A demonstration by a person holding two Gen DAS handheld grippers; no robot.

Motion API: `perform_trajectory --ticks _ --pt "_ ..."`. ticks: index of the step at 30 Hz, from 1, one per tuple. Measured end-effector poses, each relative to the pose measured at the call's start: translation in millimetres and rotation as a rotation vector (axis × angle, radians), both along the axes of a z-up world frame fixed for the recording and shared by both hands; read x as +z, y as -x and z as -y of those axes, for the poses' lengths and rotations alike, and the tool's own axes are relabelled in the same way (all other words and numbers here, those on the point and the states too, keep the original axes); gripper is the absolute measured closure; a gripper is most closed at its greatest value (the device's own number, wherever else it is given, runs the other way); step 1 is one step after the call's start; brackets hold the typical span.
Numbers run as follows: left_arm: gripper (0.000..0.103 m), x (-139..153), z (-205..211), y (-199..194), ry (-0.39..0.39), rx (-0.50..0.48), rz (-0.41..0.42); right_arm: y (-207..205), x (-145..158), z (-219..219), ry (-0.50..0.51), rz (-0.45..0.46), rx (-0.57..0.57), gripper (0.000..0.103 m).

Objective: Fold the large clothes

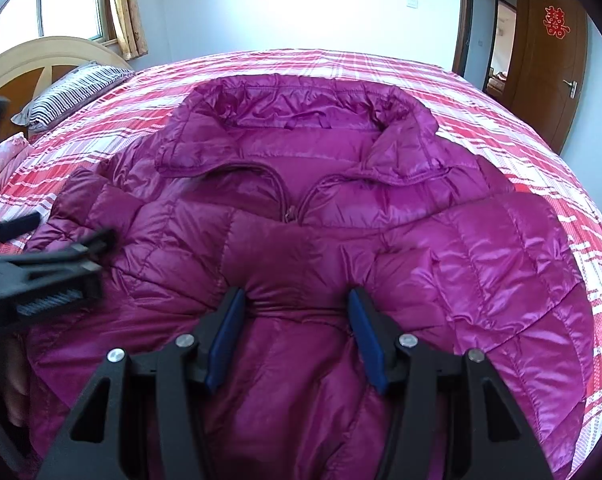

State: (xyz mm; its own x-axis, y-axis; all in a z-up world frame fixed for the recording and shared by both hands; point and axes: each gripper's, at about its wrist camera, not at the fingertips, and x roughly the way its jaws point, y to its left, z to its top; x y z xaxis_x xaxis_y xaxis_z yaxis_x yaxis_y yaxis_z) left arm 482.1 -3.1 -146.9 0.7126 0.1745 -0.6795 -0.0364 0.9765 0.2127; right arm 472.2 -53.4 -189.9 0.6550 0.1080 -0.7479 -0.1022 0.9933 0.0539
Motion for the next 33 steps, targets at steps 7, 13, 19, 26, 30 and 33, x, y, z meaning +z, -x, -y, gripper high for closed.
perform_trajectory --ticks 7,13,19,26,30,33 --pt "0.001 55.8 8.0 -29.2 0.021 -0.079 0.085 1.0 -0.3 0.5 0.004 0.004 0.000 0.045" --pt "0.001 55.3 56.4 -77.8 0.010 -0.204 0.035 1.2 -0.1 -1.6 0.005 0.010 0.000 0.045" --pt "0.001 31.9 95.5 -113.4 -0.087 -0.278 -0.020 1.4 -0.1 -1.7 0.004 0.012 0.002 0.045" --pt "0.060 20.4 107.5 -126.5 -0.109 -0.342 -0.046 1.2 -0.3 -2.3 0.007 0.015 0.002 0.045" --pt "0.072 17.1 110.6 -123.8 -0.130 -0.387 -0.046 0.7 -0.4 -2.7 0.011 0.016 0.001 0.045" --pt "0.092 16.1 108.6 -119.2 -0.128 -0.407 -0.040 0.0 -0.1 -2.4 0.011 0.017 0.001 0.045"
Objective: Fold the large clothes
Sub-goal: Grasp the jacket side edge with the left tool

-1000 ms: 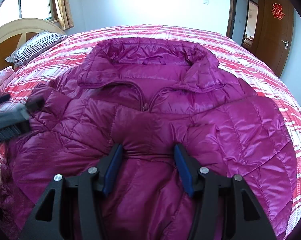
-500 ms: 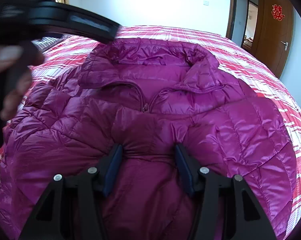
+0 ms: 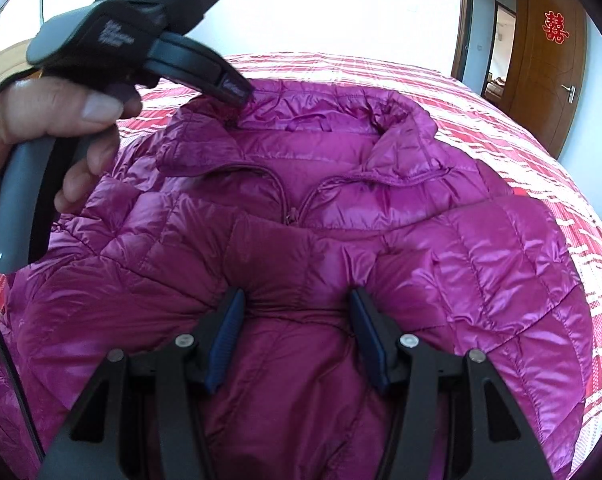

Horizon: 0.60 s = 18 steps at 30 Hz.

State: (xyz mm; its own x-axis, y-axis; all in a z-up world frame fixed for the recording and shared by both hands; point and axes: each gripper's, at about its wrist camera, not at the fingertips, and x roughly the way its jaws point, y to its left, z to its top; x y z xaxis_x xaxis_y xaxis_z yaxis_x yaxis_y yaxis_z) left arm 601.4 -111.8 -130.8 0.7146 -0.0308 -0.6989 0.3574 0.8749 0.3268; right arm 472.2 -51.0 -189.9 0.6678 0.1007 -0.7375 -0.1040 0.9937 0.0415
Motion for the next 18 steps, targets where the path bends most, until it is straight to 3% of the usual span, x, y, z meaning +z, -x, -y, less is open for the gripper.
perform_trajectory --ticks 4,9,11,16,18 --pt "0.102 2.4 -10.4 9.8 0.035 -0.017 0.001 0.0 0.4 0.1 0.003 0.001 0.000 0.045" --pt "0.101 8.6 -17.1 10.5 0.046 0.021 0.036 -0.6 0.3 -1.2 0.013 0.004 -0.001 0.045" --pt "0.101 8.9 -17.4 1.6 0.068 0.032 0.007 2.0 0.1 -2.2 0.015 0.006 -0.001 0.045" --pt "0.101 -5.1 -4.0 -14.7 0.011 0.050 -0.033 2.6 0.3 -1.0 0.010 0.007 -0.001 0.045" --pt "0.101 -8.4 -4.4 -16.7 0.021 0.058 -0.046 2.2 0.3 -0.6 0.008 0.007 -0.001 0.045"
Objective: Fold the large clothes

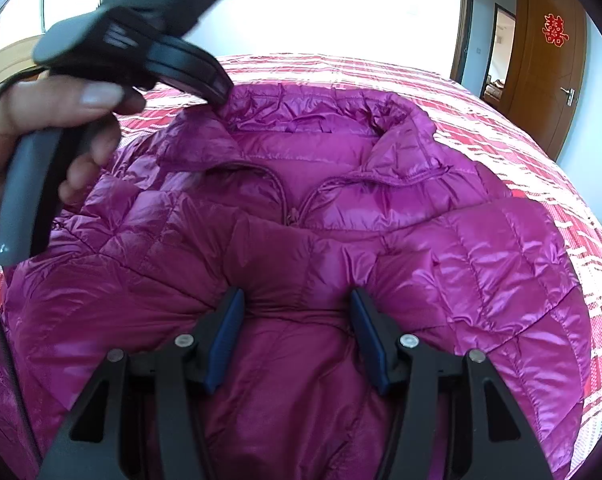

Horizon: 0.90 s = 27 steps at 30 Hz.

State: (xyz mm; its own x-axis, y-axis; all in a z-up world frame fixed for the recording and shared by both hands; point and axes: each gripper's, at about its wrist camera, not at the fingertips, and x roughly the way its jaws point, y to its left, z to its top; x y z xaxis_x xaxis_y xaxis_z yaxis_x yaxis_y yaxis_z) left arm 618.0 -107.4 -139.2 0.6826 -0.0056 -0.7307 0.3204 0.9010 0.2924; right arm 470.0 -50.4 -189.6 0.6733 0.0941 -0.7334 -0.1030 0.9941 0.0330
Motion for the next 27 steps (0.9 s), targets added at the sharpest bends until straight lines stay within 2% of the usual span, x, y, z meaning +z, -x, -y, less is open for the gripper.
perform_trajectory --ticks 2,6,7,9,10,11,15,18,19,20,21,23,27 --pt "0.101 2.0 -4.9 0.9 0.047 -0.002 -0.005 0.0 0.5 0.7 -0.003 0.000 0.001 0.045" --pt "0.101 20.4 -28.4 4.3 0.266 -0.022 -0.033 -0.5 0.5 1.2 -0.006 0.000 0.001 0.045" --pt "0.097 26.3 -32.2 5.7 0.304 -0.031 -0.028 -1.1 0.6 1.1 -0.005 0.001 0.001 0.045" --pt "0.073 32.4 -35.8 7.8 0.330 -0.036 -0.015 -0.4 0.3 0.4 -0.002 0.002 0.001 0.045" --pt "0.047 32.6 -35.0 7.5 0.335 -0.033 -0.019 -0.7 0.4 0.3 -0.002 0.002 0.001 0.045" --pt "0.037 31.8 -35.3 7.3 0.336 -0.029 -0.021 -0.4 -0.1 0.1 -0.001 0.003 0.001 0.045" --pt "0.036 21.1 -27.5 2.0 0.305 -0.035 -0.039 -0.5 0.2 0.3 -0.002 0.002 0.001 0.045" --pt "0.037 13.1 -22.9 -4.2 0.292 -0.047 -0.052 -0.7 0.4 0.4 -0.003 0.003 0.001 0.045" --pt "0.052 11.4 -20.4 -3.5 0.268 -0.058 -0.032 -0.3 0.3 0.3 -0.002 0.003 0.001 0.045" --pt "0.082 10.3 -18.2 -2.6 0.252 -0.077 -0.022 -0.3 0.3 0.3 -0.003 0.003 0.001 0.045" --pt "0.092 8.6 -15.6 -1.7 0.234 -0.101 -0.029 -0.4 0.1 0.2 -0.005 0.003 0.002 0.045" --pt "0.102 8.4 -13.3 5.0 0.191 -0.129 -0.011 -0.3 0.0 0.4 -0.008 0.003 0.002 0.045" --pt "0.102 17.0 -21.3 29.2 0.186 -0.181 0.042 0.1 0.4 -0.1 -0.008 0.003 0.002 0.044"
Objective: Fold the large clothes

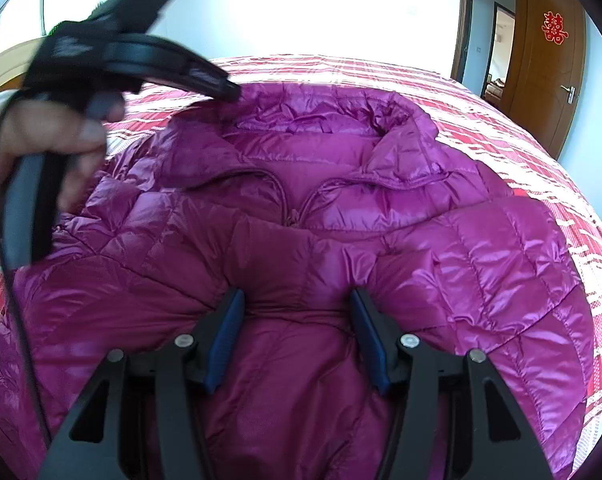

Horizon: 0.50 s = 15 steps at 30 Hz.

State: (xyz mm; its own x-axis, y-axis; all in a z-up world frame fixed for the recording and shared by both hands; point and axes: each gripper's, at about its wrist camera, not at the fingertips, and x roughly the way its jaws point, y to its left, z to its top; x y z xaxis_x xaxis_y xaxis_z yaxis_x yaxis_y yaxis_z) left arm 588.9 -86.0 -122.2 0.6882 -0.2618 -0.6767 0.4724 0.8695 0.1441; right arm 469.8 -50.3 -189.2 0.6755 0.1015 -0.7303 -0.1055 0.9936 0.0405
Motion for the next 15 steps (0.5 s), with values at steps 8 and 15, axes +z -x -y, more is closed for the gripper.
perform_trajectory --ticks 8,15 --pt "0.102 -12.7 -16.3 37.4 0.004 -0.048 0.023 2.8 2.6 0.0 -0.026 0.006 0.003 0.044" --pt "0.103 -22.8 -20.0 43.4 0.010 -0.079 0.013 -7.1 73.8 40.2 -0.181 0.092 -0.004 0.022"
